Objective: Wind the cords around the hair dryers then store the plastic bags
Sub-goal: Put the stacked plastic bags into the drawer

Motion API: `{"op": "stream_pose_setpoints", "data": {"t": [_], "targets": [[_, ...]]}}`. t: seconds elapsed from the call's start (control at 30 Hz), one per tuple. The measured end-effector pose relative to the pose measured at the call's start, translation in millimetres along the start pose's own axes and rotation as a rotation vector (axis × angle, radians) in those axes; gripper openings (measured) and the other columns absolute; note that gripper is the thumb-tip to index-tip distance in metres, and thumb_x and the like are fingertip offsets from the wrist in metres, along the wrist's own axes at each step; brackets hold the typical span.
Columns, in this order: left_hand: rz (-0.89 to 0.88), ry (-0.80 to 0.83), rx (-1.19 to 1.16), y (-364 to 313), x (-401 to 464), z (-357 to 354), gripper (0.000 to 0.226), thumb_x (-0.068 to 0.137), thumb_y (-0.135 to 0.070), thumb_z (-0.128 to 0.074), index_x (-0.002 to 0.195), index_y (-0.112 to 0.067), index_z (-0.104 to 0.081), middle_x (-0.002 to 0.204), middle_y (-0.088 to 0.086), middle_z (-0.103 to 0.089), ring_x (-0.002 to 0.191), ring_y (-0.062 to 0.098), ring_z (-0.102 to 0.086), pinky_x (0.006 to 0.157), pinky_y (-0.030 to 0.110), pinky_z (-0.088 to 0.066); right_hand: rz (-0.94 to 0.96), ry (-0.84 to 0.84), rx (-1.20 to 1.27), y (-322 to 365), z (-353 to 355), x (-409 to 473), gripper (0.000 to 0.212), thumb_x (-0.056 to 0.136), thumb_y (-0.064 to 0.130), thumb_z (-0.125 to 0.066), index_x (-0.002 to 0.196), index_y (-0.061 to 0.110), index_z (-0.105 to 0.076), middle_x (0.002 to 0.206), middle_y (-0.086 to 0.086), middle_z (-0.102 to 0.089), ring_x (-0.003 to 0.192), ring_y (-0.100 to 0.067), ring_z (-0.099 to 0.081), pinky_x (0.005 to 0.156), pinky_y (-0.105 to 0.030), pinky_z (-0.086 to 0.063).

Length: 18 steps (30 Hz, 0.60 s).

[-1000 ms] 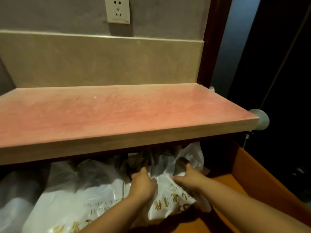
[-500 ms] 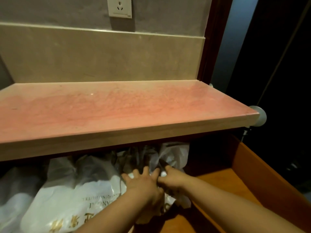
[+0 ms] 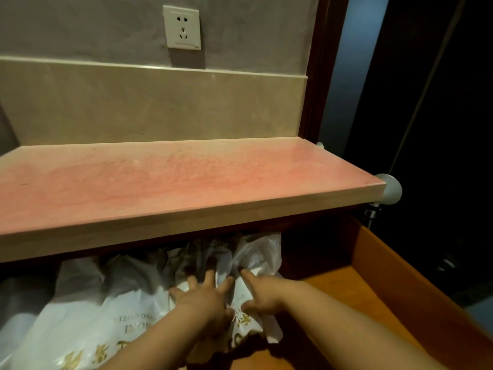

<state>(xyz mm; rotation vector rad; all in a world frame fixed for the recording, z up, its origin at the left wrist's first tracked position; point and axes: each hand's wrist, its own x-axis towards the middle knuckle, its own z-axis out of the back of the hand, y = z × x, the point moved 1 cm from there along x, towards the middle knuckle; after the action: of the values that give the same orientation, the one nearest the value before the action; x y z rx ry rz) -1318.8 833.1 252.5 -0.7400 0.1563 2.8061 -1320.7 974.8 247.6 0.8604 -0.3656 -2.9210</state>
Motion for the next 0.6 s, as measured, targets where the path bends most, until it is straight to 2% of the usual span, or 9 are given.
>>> {"op": "stream_pose_setpoints", "data": {"t": [0.1,0.2,0.27,0.37,0.5,0.6], "targets": [[-0.011,0.010,0.019,-3,-5,8,0.065,0.093,-0.052,-0.043,0.147,-0.044,-0.007,0.158,0.005,0.000,0.141,0.041,-0.006,0.108,0.065,-0.015,0.003,-0.037,-0.011,-5,7,-11,0.079,0.091,0.037,-0.054,0.149,0.034,-0.001,0.149,-0.010,-0.034,0.127,-0.029,-0.045,0.102,-0.042,-0.041],[-0.037,-0.009,0.090,-11,-7,16,0.064,0.094,-0.047,-0.043,0.149,-0.037,-0.012,0.157,0.010,-0.005,0.141,0.043,-0.008,0.109,0.064,-0.013,0.001,-0.108,-0.005,-8,16,-27,0.071,0.093,0.033,-0.053,0.150,0.030,-0.011,0.150,-0.008,-0.034,0.130,-0.028,-0.042,0.102,-0.039,-0.040],[-0.087,-0.077,0.104,-19,-10,22,0.057,0.096,-0.046,-0.040,0.147,-0.030,-0.023,0.155,0.013,-0.016,0.140,0.042,-0.013,0.110,0.061,-0.014,-0.031,-0.155,-0.056,-11,22,-37,0.063,0.093,0.036,-0.052,0.148,0.026,-0.023,0.148,-0.008,-0.037,0.129,-0.029,-0.042,0.103,-0.040,-0.040],[-0.242,-0.177,0.072,-38,-20,29,0.051,0.096,-0.046,-0.039,0.142,-0.024,-0.036,0.147,0.011,-0.034,0.135,0.035,-0.027,0.109,0.052,-0.024,-0.155,-0.252,-0.120,-12,21,-62,0.054,0.094,0.039,-0.048,0.144,0.027,-0.032,0.146,-0.008,-0.037,0.130,-0.030,-0.039,0.105,-0.044,-0.036],[-0.545,-0.352,0.077,-79,-40,45,0.043,0.096,-0.041,-0.038,0.131,-0.017,-0.045,0.133,0.012,-0.050,0.121,0.033,-0.045,0.096,0.045,-0.041,-0.355,-0.460,-0.129,-18,11,-120,0.050,0.096,0.037,-0.043,0.144,0.028,-0.032,0.157,-0.007,-0.011,0.140,-0.033,-0.021,0.111,-0.046,-0.024],[-0.782,-0.467,0.072,-117,-76,54,0.042,0.096,-0.038,-0.040,0.132,-0.017,-0.044,0.129,0.011,-0.049,0.120,0.033,-0.044,0.094,0.043,-0.041,-0.551,-0.702,-0.042,-23,-3,-188,0.050,0.094,0.036,-0.046,0.142,0.025,-0.035,0.153,-0.007,-0.023,0.137,-0.030,-0.025,0.110,-0.042,-0.027]]}}
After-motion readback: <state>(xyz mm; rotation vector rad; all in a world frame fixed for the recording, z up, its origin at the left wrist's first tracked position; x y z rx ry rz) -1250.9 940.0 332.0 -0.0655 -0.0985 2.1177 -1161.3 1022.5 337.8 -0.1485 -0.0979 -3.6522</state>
